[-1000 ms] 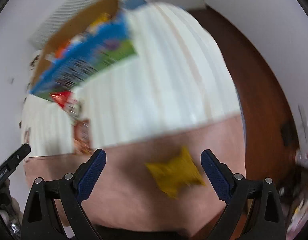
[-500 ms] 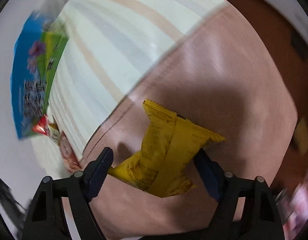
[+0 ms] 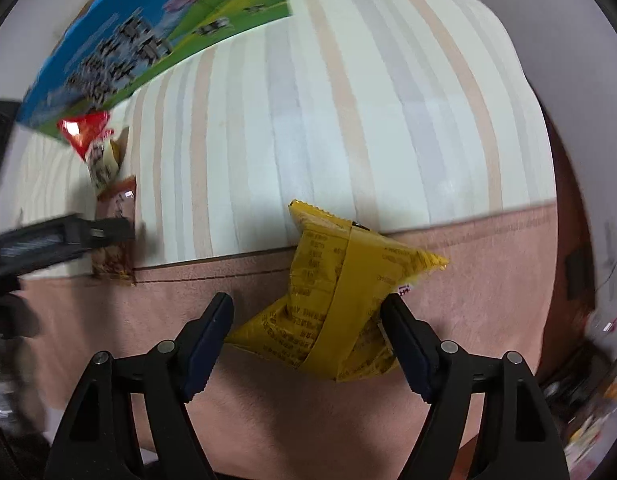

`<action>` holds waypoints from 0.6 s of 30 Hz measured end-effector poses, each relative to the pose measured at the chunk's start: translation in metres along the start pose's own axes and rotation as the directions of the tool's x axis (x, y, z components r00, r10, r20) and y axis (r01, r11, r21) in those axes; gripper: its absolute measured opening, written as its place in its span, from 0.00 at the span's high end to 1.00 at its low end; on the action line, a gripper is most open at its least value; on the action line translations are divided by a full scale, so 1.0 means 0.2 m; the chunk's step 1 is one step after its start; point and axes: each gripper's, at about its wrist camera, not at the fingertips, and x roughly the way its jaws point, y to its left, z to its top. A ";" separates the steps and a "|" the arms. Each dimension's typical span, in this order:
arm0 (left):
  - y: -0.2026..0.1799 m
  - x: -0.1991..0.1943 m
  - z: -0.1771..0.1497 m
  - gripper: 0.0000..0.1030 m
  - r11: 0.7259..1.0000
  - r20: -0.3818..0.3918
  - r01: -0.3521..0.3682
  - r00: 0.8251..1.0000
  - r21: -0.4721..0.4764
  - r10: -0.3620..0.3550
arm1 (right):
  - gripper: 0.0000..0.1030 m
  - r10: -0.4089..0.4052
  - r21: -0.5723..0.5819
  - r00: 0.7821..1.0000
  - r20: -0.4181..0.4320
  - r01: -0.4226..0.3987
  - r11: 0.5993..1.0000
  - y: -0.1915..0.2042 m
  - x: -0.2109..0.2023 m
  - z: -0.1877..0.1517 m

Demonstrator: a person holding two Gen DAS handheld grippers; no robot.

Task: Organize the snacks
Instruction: 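Grasp the yellow snack bag with the right tool while the left tool grasps the brown pastry pack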

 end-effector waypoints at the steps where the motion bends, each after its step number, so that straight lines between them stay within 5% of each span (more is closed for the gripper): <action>1: -0.01 0.01 0.00 0.30 1.000 0.007 -0.023 1.000 0.005 0.023 | 0.23 0.027 0.038 1.000 -0.004 -0.027 0.999 -0.04 -0.01 -0.01; 3: -0.01 0.00 -0.02 0.47 1.000 0.037 -0.030 0.999 0.004 0.030 | 0.23 0.072 0.105 0.997 -0.011 -0.071 0.992 -0.10 -0.02 -0.01; 12: 0.12 0.00 -0.30 0.47 1.000 -0.007 -0.006 1.000 -0.022 0.006 | 0.24 0.167 0.253 0.986 0.011 -0.164 0.953 -0.23 -0.02 -0.01; 14: 0.14 0.01 -0.34 0.47 1.000 -0.017 -0.005 1.000 -0.028 0.004 | 0.44 0.139 0.243 0.990 0.010 -0.137 0.960 -0.24 0.04 0.01; 18: 0.17 0.06 -0.36 0.47 1.000 -0.031 -0.002 1.000 -0.025 0.001 | 0.47 0.083 0.118 0.997 0.001 -0.082 0.990 -0.15 0.07 0.00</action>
